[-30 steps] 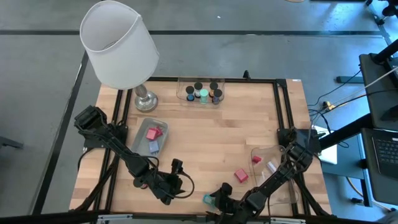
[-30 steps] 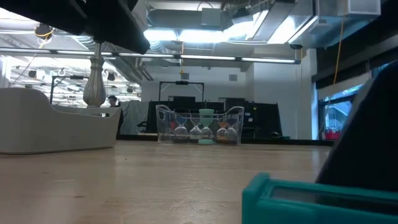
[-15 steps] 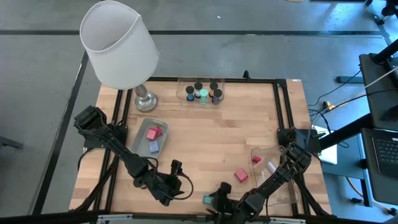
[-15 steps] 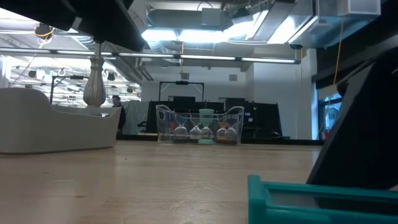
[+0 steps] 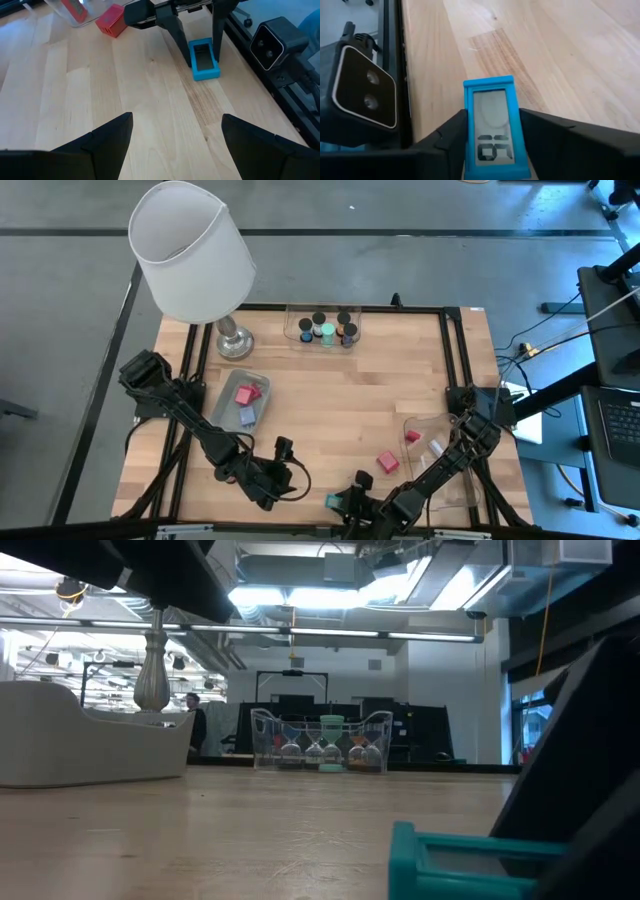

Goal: Pick & Place Office items
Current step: Put the blue digital timer into the bottom transparent bin

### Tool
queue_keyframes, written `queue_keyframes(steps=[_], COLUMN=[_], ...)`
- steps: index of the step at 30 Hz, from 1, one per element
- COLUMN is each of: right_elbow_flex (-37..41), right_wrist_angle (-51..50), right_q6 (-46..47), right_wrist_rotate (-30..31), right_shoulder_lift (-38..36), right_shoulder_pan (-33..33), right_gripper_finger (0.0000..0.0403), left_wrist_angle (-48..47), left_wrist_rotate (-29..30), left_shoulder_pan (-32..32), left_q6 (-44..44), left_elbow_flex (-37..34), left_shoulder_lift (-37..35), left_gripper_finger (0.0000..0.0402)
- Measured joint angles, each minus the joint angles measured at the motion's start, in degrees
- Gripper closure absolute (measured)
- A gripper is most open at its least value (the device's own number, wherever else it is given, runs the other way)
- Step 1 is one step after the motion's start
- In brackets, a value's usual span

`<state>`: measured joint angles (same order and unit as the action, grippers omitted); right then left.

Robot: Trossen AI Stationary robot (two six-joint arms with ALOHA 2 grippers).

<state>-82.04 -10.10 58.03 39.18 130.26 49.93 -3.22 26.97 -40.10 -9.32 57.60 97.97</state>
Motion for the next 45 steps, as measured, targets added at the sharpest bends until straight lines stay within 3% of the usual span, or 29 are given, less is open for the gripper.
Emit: queue_keyframes(steps=[8,16,21,32,40,45], right_elbow_flex=[0.3,0.2,0.2,0.1,0.1,2.6], right_wrist_angle=[-0.4,-4.2,-15.5,-45.5,-71.6,-76.7], right_q6=[0.4,-2.1,-2.5,7.4,24.2,32.8], right_wrist_rotate=[-0.1,-0.6,-0.7,-1.1,-6.9,-11.4], right_shoulder_lift=[-1.4,-10.0,-17.3,-31.0,-33.2,-33.6], right_shoulder_pan=[0.2,0.3,0.4,2.9,7.3,10.6], right_gripper_finger=[0.0255,0.0243,0.0254,0.025,0.0249,0.0249], left_wrist_angle=[0.0,1.4,6.0,21.8,31.4,31.7], left_wrist_rotate=[0.4,3.6,9.2,19.2,22.1,22.0], left_shoulder_pan=[0.0,0.1,0.1,0.3,2.7,5.0], left_q6=[0.0,0.0,2.2,11.4,20.4,21.2], left_elbow_flex=[0.0,0.0,0.0,0.0,0.0,0.0], left_shoulder_lift=[0.0,0.0,0.0,0.0,0.0,0.0], left_gripper_finger=[0.0098,0.0098,0.0098,0.0098,0.0098,0.0098])
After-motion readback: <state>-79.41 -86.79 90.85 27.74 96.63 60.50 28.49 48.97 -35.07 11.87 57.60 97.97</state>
